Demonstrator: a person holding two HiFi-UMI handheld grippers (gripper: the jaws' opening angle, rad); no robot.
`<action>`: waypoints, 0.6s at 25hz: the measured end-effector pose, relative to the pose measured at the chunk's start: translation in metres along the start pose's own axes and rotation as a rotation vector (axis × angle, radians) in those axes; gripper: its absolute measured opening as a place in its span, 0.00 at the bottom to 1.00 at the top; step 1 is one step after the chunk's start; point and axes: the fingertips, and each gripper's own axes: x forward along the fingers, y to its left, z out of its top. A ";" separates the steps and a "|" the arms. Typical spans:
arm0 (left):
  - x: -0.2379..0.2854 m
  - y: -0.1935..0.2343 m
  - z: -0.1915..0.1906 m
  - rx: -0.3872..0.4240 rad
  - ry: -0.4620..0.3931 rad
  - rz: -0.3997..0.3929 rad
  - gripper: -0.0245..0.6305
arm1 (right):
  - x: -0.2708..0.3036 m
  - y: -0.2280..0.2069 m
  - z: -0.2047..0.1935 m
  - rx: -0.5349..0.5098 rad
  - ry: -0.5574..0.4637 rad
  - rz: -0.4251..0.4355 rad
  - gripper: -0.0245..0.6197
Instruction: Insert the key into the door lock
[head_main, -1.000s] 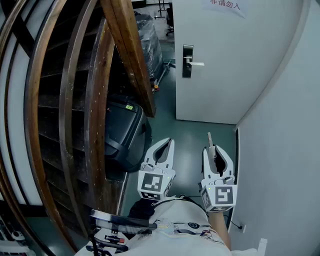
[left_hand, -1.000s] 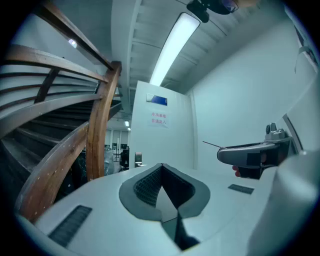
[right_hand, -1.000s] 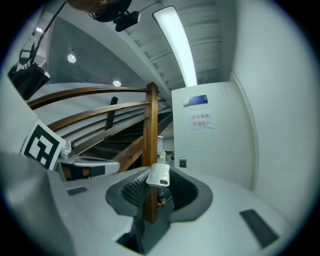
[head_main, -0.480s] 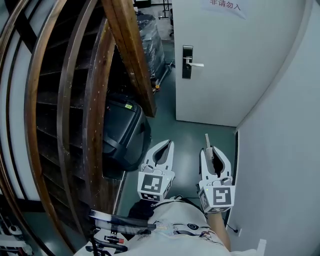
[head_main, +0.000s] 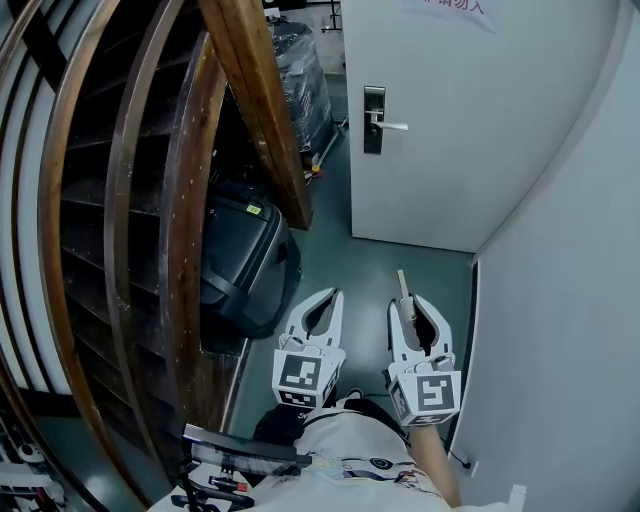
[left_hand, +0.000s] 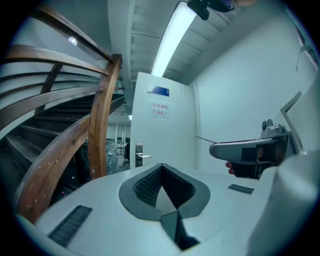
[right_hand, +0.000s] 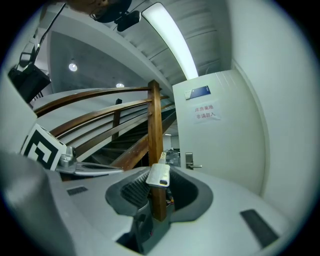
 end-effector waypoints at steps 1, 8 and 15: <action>0.003 0.003 -0.002 -0.003 0.005 0.003 0.04 | 0.005 -0.001 -0.002 0.000 0.003 0.005 0.22; 0.048 0.032 -0.015 -0.028 0.023 -0.011 0.04 | 0.062 -0.009 -0.012 0.000 0.016 0.013 0.22; 0.144 0.095 -0.002 -0.025 0.004 -0.047 0.04 | 0.166 -0.033 -0.015 -0.003 0.037 -0.042 0.22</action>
